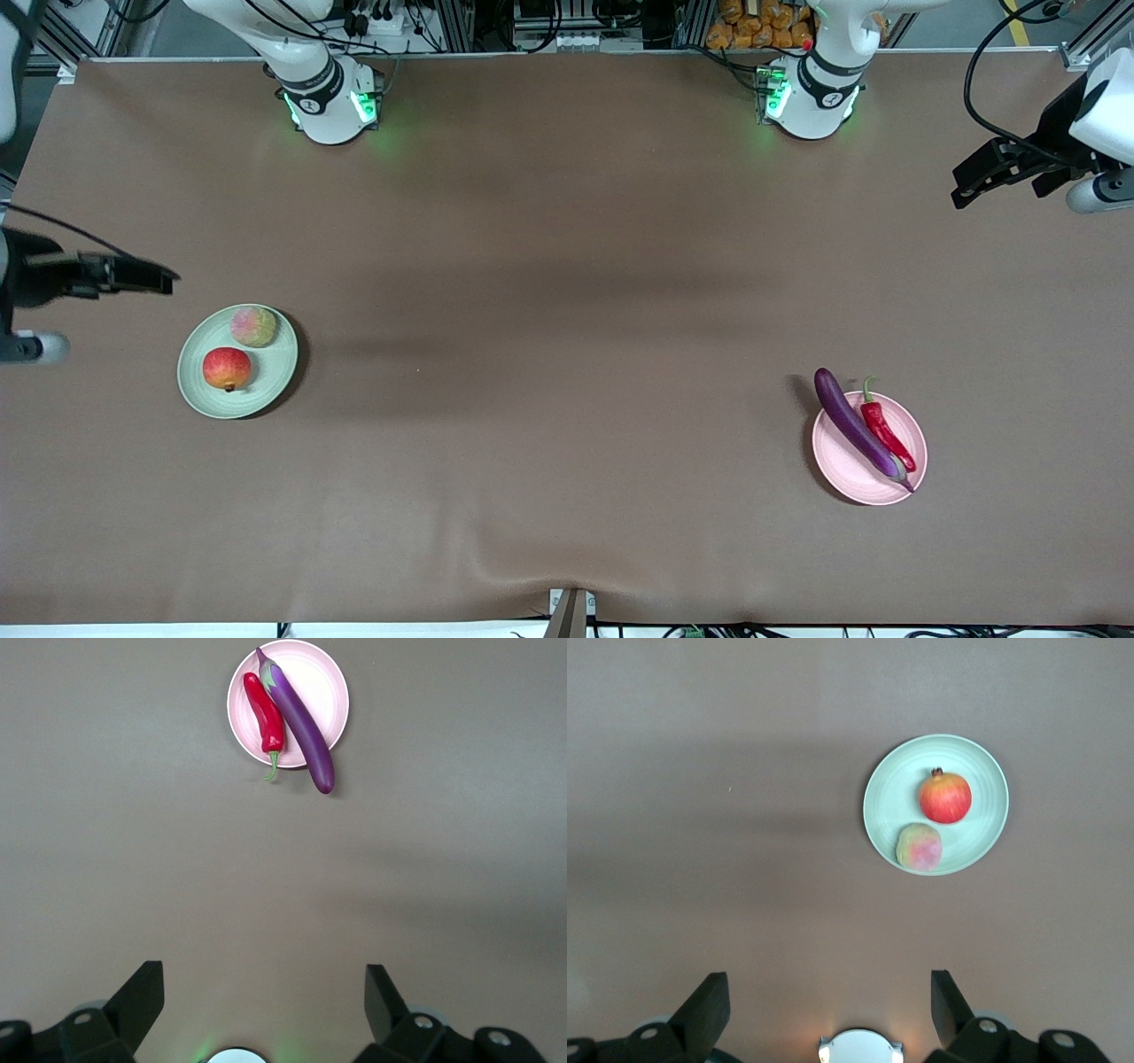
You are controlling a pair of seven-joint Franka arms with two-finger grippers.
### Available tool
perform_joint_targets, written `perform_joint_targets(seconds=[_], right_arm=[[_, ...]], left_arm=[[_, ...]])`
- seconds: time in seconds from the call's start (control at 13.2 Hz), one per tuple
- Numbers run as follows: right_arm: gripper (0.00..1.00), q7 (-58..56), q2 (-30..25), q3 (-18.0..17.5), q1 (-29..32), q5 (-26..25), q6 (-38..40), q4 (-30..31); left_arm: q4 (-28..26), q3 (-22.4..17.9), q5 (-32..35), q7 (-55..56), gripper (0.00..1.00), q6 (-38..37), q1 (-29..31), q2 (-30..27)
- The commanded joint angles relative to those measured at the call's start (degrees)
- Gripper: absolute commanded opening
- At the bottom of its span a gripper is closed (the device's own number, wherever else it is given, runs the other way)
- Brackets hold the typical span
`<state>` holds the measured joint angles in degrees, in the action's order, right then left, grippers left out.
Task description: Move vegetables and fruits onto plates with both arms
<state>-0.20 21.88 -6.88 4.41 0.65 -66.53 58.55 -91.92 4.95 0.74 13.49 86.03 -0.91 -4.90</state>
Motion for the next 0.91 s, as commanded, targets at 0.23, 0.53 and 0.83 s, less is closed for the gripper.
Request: perform_joint_targets(seconds=[0.23, 0.53, 0.83], right_arm=[[1.00, 0.64, -22.11, 0.11, 0.60, -1.44, -16.40, 31.22], [1.00, 0.11, -22.67, 2.05, 0.42, 1.80, -15.56, 31.55], [1.00, 0.03, -21.17, 1.96, -3.18, -3.54, -10.47, 20.11]], left_arm=[[1.75, 0.23, 0.84, -0.83, 1.00, 0.54, 0.03, 2.00], [3.24, 0.23, 0.93, -0.84, 1.00, 0.54, 0.12, 2.17], [3.33, 0.15, 1.02, -0.75, 1.00, 0.46, 0.12, 2.17]])
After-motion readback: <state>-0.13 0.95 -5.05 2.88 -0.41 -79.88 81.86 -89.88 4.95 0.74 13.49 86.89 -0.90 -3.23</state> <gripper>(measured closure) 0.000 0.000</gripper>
